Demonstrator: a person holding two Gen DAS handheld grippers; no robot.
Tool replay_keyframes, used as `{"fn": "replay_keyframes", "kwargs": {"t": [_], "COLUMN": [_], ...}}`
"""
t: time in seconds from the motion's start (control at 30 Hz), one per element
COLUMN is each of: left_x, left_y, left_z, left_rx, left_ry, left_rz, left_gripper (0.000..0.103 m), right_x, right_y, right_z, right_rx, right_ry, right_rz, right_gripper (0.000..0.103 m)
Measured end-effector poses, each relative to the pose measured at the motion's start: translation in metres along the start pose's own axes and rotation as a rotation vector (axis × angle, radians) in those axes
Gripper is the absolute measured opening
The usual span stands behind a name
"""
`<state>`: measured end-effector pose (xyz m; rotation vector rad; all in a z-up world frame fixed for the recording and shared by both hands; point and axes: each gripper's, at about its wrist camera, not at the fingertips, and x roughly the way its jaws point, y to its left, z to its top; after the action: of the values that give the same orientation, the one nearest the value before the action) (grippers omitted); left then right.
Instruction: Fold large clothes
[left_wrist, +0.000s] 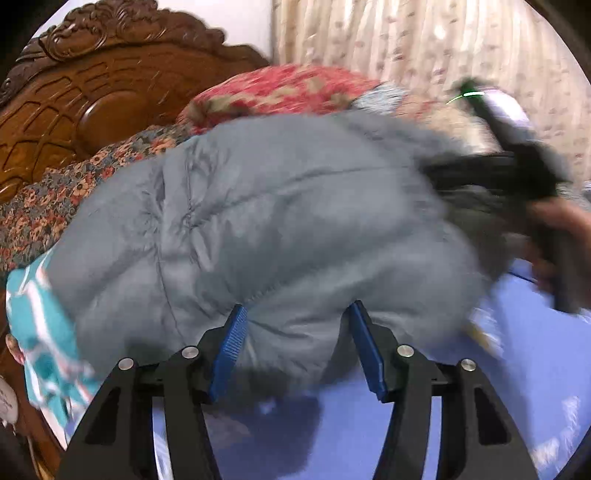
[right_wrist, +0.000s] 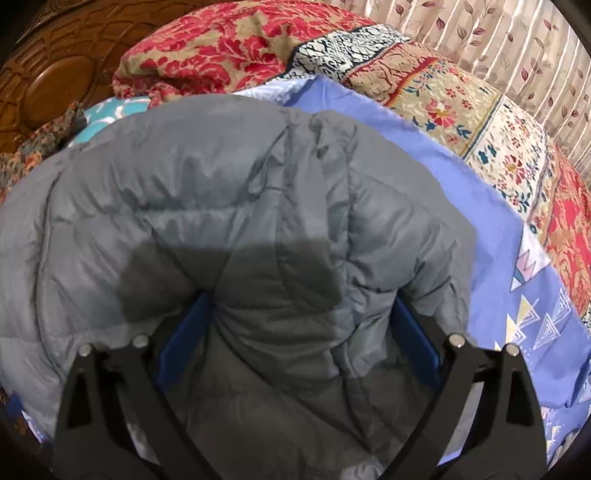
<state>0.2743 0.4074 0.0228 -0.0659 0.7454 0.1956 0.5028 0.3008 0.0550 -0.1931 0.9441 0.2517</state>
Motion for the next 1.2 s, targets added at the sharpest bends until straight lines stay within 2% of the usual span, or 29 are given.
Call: {"fn": "replay_keyframes", "kwargs": {"t": [0.17, 0.27, 0.33, 0.4, 0.53, 0.6, 0.67, 0.73, 0.77, 0.83, 0.9, 1.0, 1.1, 1.2], "left_x": [0.052, 0.099, 0.118, 0.135, 0.127, 0.099, 0.069, 0.023, 0.005, -0.028, -0.068, -0.108, -0.131, -0.154], "left_y": [0.021, 0.031, 0.027, 0.017, -0.005, -0.012, -0.012, -0.011, -0.009, -0.008, -0.007, -0.018, -0.044, -0.069], "left_z": [0.08, 0.113, 0.107, 0.096, 0.084, 0.079, 0.075, 0.065, 0.061, 0.047, 0.02, -0.023, -0.062, -0.098], "left_rx": [0.008, -0.023, -0.005, 0.03, 0.077, 0.103, 0.116, 0.108, 0.09, 0.047, -0.023, -0.079, -0.057, -0.03], "left_ry": [-0.028, 0.089, 0.122, 0.123, 0.097, 0.061, 0.006, -0.07, -0.091, -0.117, -0.153, -0.172, -0.111, -0.012], "left_rz": [0.023, -0.005, 0.011, 0.056, 0.133, 0.142, 0.155, 0.148, 0.139, 0.113, 0.073, 0.045, 0.055, 0.031], "left_gripper": [0.075, 0.075, 0.076, 0.076, 0.076, 0.076, 0.076, 0.076, 0.076, 0.081, 0.085, 0.09, 0.093, 0.093], "right_x": [0.024, 0.046, 0.065, 0.09, 0.102, 0.084, 0.043, -0.007, -0.023, -0.059, -0.089, -0.126, -0.159, -0.199], "right_y": [-0.011, -0.017, -0.016, -0.012, -0.013, -0.014, -0.022, -0.039, -0.045, -0.054, -0.057, -0.053, -0.045, -0.041], "right_z": [0.039, 0.066, 0.071, 0.067, 0.064, 0.068, 0.069, 0.059, 0.052, 0.026, -0.017, -0.107, -0.209, -0.296], "right_rx": [0.102, 0.141, 0.134, 0.12, 0.113, 0.106, 0.152, 0.248, 0.276, 0.307, 0.294, 0.23, 0.185, 0.131], "right_ry": [-0.002, 0.031, 0.081, 0.143, 0.207, 0.16, 0.024, -0.111, -0.147, -0.203, -0.217, -0.194, -0.17, -0.165], "right_rz": [0.006, 0.035, 0.049, 0.045, 0.028, 0.033, 0.091, 0.159, 0.173, 0.203, 0.234, 0.267, 0.261, 0.197], "right_gripper": [0.096, 0.098, 0.098, 0.098, 0.099, 0.098, 0.098, 0.098, 0.098, 0.098, 0.098, 0.098, 0.098, 0.098]}}
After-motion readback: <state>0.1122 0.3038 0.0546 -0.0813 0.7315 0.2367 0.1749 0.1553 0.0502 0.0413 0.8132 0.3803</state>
